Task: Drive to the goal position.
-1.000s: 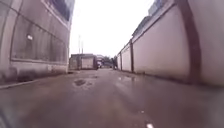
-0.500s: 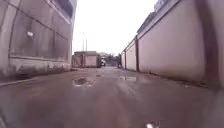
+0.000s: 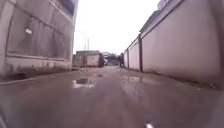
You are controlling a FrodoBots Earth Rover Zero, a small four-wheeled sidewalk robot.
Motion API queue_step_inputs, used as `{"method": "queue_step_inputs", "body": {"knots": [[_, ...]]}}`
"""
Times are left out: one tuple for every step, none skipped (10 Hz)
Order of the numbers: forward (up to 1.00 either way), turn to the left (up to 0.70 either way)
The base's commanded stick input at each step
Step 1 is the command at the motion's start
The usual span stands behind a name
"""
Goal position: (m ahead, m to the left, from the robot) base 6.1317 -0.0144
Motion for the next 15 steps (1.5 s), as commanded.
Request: {"method": "queue_step_inputs", "body": {"knots": [[0.7,0.0],[0.7,0.0],[0.7,0.0],[0.7,0.0],[0.7,0.0],[0.7,0.0],[0.7,0.0],[0.7,0.0],[0.7,0.0],[0.7,0.0],[0.7,0.0],[0.7,0.0],[0.7,0.0],[0.7,0.0],[0.7,0.0]]}}
